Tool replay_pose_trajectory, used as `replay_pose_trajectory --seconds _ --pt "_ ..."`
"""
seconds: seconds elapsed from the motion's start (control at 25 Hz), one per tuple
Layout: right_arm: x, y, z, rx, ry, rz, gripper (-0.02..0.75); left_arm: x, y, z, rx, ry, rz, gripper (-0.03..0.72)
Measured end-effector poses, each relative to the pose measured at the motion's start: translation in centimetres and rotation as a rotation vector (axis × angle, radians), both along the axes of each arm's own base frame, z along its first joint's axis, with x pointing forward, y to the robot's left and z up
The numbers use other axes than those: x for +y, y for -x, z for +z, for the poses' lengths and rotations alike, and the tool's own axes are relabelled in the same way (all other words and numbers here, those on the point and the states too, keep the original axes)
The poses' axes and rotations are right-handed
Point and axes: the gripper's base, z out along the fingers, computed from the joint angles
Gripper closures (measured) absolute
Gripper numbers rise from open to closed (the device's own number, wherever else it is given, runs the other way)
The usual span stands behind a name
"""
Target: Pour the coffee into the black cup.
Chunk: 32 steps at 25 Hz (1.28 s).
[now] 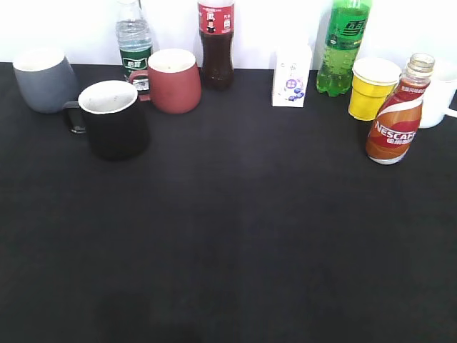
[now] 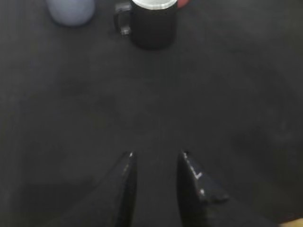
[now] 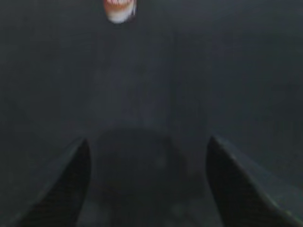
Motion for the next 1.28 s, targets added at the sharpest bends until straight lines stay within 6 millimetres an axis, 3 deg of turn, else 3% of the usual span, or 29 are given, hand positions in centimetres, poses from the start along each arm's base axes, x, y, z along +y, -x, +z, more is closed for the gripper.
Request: replay_pose_trajectory --seconds 0.04,0.16,0.56,0.68,0.84,1.28 --pt "0.1 -0.4 -1.1 0.022 0.008 0.003 0.148 0.1 0.2 -0.3 -0.012 0.004 -0.001 0.460" --pt "0.3 -1.2 -1.6 -0.020 0.001 0.012 0.148 0.0 -0.1 -0.7 -0.019 0.003 -0.003 0.460" --pt "0.7 -1.1 -1.6 -0.020 -0.042 0.029 0.148 0.0 -0.1 -0.7 -0.026 0.004 -0.004 0.460" --pt "0.5 -0.9 -1.5 -0.038 -0.044 -0.058 0.148 0.0 -0.1 -0.7 -0.025 0.003 0.067 0.460" --pt "0.3 1.1 -1.5 -0.169 -0.054 -0.185 0.148 0.0 0.1 -0.7 -0.033 0.002 0.231 0.460" --pt "0.3 1.2 -1.5 -0.172 -0.054 -0.192 0.148 0.1 1.1 -0.8 -0.091 0.010 0.369 0.460"
